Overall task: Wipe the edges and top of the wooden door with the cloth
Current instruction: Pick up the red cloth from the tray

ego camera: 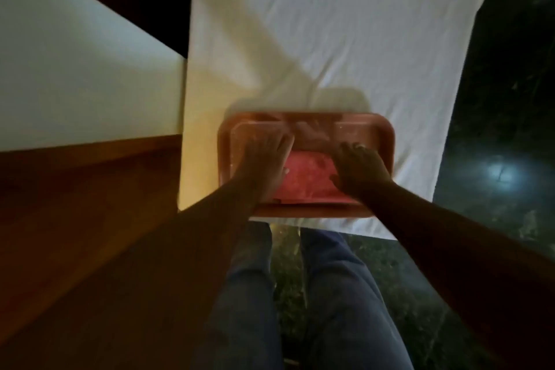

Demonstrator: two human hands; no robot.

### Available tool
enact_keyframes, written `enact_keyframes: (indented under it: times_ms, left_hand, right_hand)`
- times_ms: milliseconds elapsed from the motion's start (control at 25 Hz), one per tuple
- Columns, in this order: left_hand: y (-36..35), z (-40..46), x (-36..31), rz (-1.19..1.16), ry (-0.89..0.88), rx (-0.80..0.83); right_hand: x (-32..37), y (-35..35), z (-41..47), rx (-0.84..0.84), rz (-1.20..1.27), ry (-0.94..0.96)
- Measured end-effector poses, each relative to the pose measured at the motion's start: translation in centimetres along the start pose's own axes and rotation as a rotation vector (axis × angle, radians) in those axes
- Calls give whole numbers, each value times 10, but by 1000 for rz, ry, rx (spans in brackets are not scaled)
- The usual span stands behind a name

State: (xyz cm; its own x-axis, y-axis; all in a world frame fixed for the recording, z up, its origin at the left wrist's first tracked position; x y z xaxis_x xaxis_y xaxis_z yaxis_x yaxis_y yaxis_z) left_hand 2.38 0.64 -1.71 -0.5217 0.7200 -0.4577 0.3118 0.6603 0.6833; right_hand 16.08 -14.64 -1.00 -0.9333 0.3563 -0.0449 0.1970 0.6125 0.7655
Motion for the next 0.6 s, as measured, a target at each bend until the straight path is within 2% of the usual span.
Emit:
enact_keyframes:
  times_ms: [120, 240, 280, 360, 400, 480, 560, 600]
  left_hand:
    - [-13, 14, 8, 84, -55, 29]
    - [2, -2, -2, -30, -26, 83]
    - [16, -15, -5, -180, 17, 122]
    - [50, -48, -11, -508, 114, 189]
    - [71, -67, -16, -664, 152, 150]
    - [112, -105, -22, -1051, 297, -80]
    - [147, -143, -33, -1437, 398, -322]
    - [162, -157, -40, -1585, 394, -394]
  right_hand:
    - [-6, -17, 7, 35, 75, -88]
    - [-8, -11, -16, 174, 36, -74]
    - [-9, -2, -27, 209, 174, -82]
    - [-14, 27, -55, 281, 635, -152]
    - [-19, 43, -71, 267, 808, -198]
    - [-29, 87, -100, 155, 1072, -250]
    - [-36, 140, -124, 10, 1342, -232]
    - [-34, 168, -132, -35, 1429, -193]
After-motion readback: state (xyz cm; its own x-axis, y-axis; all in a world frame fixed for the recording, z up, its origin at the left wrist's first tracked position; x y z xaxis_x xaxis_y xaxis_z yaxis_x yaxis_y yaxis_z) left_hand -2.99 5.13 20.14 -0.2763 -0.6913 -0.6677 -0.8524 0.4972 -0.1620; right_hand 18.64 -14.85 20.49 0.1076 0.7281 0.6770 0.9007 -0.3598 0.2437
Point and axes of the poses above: each hand's wrist, its own z-axis towards the middle knuckle, its own y-axis out of the back of the hand, x = y × z, the point moved 3 cm from there along z, towards the middle knuckle, and after that the axes turned 12 degrees about -z, right-handed, at the moved point
